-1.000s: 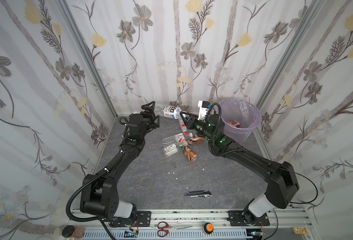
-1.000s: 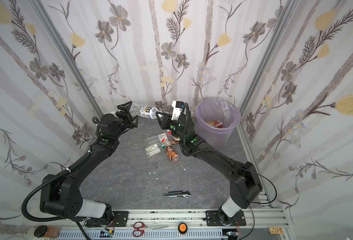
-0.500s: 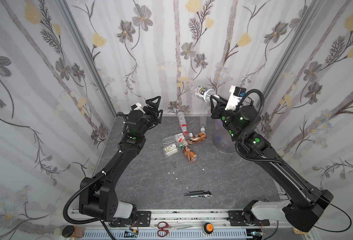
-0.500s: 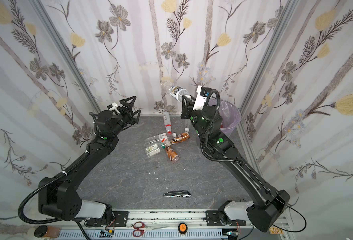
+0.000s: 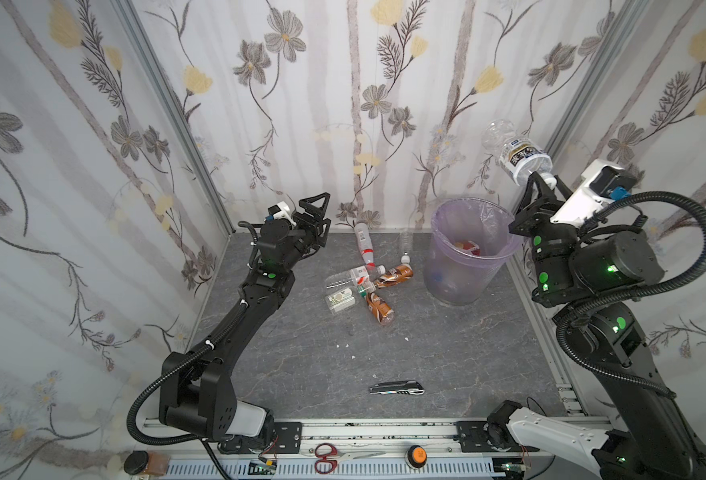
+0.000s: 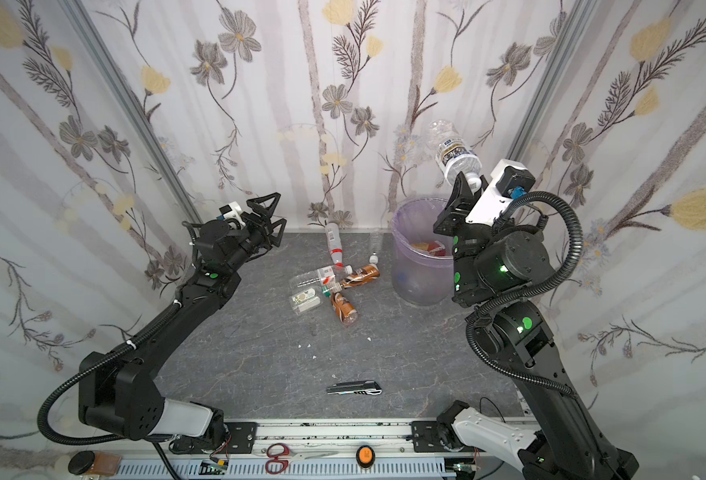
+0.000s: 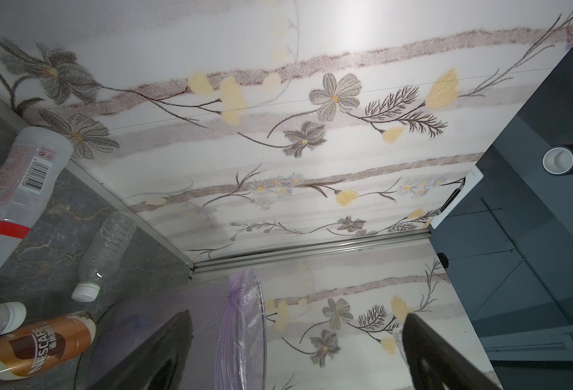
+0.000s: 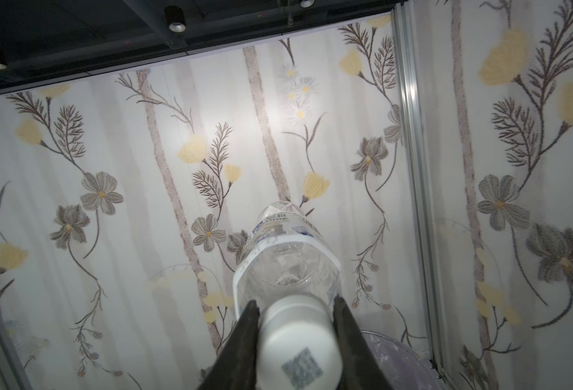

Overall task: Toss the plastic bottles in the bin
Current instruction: 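Carry the bottle over the bin with the right gripper and release it, then withdraw the right gripper from the bin while left gripper moves toward the pile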

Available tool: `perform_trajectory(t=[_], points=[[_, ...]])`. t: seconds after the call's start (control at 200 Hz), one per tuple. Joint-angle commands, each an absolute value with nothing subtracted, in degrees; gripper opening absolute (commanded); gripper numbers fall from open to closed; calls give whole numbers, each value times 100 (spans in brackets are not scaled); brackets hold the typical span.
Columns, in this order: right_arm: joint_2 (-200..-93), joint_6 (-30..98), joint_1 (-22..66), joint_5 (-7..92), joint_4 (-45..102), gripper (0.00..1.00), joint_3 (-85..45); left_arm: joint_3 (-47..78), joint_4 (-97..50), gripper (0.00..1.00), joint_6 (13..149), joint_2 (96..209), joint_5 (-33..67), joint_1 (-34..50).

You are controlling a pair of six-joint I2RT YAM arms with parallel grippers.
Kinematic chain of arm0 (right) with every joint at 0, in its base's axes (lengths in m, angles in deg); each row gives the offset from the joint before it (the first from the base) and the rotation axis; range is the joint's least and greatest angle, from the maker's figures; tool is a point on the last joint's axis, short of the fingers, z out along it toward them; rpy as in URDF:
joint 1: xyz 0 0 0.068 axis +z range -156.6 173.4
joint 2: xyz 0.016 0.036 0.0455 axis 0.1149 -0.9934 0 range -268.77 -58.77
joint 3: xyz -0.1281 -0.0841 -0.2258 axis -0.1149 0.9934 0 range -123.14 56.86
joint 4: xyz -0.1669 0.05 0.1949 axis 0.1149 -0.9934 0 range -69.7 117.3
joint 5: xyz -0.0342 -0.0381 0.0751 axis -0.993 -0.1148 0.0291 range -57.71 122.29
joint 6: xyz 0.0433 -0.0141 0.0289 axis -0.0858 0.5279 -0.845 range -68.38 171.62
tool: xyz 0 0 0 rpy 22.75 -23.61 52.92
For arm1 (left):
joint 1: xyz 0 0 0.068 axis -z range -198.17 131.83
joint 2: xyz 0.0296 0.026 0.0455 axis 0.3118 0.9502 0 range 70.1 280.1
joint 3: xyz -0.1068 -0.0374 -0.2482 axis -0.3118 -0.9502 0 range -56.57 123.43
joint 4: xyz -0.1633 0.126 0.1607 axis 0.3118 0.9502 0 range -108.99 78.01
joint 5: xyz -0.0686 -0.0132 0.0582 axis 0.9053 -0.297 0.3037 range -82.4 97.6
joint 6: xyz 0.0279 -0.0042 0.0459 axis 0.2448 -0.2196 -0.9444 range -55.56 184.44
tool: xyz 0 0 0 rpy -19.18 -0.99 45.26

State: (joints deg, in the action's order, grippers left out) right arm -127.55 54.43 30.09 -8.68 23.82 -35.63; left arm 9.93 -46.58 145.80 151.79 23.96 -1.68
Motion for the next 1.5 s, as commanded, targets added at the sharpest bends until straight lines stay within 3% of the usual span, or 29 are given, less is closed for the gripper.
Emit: perform_trajectory(t=[0.0,0.245,0.28,0.36,0.46,0.54,0.664,1.109,1.259,1.494], points=[[-12772,5847,3007,-1419,2045,23,-3581,972,-4864,100,14539,15169,2474,-159],[-13283,5025,2465,-1260,776,26,-3043,774,-4859,100,14565,15114,2486,-147],[-13449,4706,2243,-1010,482,31,-2893,740,-4860,100,14567,15091,2485,-146],[-13782,4146,1748,-373,-16,54,-2690,669,-4861,100,14567,15031,2483,-140],[-13719,4088,1751,-345,-180,63,-3056,577,-4860,100,14547,14950,2484,-147],[-13408,4198,1909,-175,142,81,-3391,536,-4859,100,14547,14940,2483,-145],[-13312,4257,2090,-11,224,99,-3632,491,-4853,100,14583,14964,2474,-129],[-13016,4198,1798,53,857,100,-2673,611,-4852,100,14464,15084,2660,-112],[-13033,3932,959,212,859,100,-2346,872,-4833,100,14165,15227,2854,1],[-13499,3080,-878,1546,773,100,-1890,1536,-4673,100,13551,15811,3375,448]])
